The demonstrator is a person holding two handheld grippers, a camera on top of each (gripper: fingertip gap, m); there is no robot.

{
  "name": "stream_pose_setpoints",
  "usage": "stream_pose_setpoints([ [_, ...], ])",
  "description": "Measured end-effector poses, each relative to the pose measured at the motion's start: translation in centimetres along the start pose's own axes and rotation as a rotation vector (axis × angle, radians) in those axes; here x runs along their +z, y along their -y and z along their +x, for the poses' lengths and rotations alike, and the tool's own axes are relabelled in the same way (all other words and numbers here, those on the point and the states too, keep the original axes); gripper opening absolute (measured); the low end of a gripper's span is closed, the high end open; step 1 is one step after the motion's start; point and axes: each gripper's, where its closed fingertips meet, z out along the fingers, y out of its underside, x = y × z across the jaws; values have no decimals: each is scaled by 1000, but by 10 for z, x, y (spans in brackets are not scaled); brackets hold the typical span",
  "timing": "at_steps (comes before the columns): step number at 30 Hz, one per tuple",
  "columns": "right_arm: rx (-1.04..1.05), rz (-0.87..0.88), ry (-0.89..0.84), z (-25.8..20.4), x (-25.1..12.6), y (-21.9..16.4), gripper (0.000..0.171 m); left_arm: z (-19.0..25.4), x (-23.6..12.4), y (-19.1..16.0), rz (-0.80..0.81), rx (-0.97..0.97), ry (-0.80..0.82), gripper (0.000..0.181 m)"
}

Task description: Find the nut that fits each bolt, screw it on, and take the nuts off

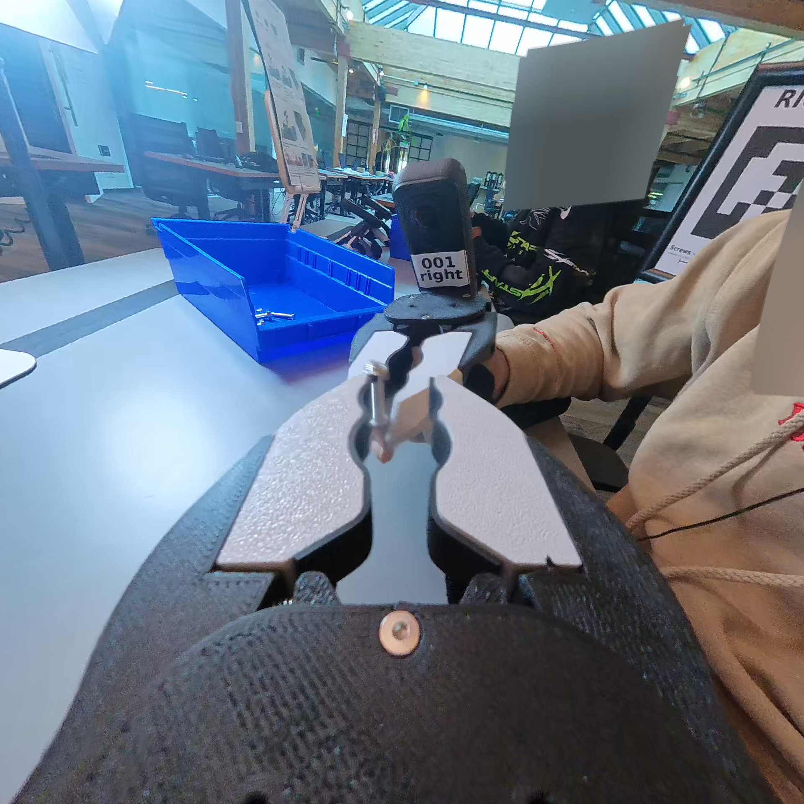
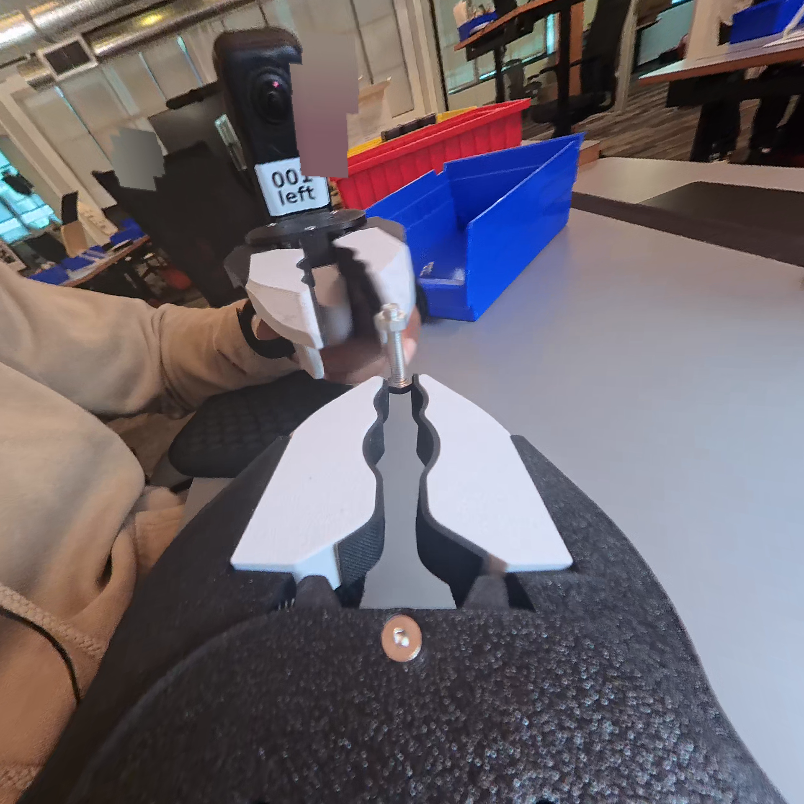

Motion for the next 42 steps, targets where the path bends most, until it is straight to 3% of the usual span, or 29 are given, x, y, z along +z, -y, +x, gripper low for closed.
stream_pose_setpoints([
  [1, 13, 15, -14, 4, -3, 3, 10, 2, -3, 2, 8, -8, -26, 10],
  [4, 11, 22, -20, 6, -6, 6, 10, -4, -6, 7, 39, -27, -1, 10],
  [10, -21, -25, 34, -10, 5, -5, 10, -1, 2, -1, 12, -1, 5, 34],
  [13, -14, -12, 9, -3, 2, -1, 10, 2, 1, 0, 7, -11, -20, 25],
  [14, -1, -4, -6, 1, -1, 0, 10, 3, -3, 3, 23, -11, -40, 11],
  [16, 19, -1, -9, 4, -4, 1, 10, -1, -8, 9, 68, -34, -33, 9],
  [22, -10, -43, 33, -9, 6, -8, 10, -5, 1, -1, 34, -27, 5, 34],
  [25, -2, -33, 13, -4, 3, -6, 10, 1, 2, -2, 13, 0, -16, 27],
  [27, 19, -2, -12, 3, -2, 0, 10, 0, -4, 2, 27, -17, -31, 9],
  [28, 30, 4, -15, 5, -4, 2, 10, -2, -7, 5, 47, -34, -25, 8],
  [31, 22, -5, -9, 3, -2, 1, 10, -7, -6, 5, 52, -32, 5, 12],
  [35, 6, -38, 29, -8, 5, -6, 10, -4, 1, -1, 27, 2, 17, 33],
  [38, 13, -24, 7, -2, 1, -3, 10, 1, 0, -2, 6, 2, -15, 25],
  [39, 25, -13, -16, 4, -2, 0, 10, 2, -2, -1, 10, 1, -33, 11],
  [42, 47, -13, -39, 12, -6, 0, 10, -6, -7, 5, 45, -15, -2, 10],
])
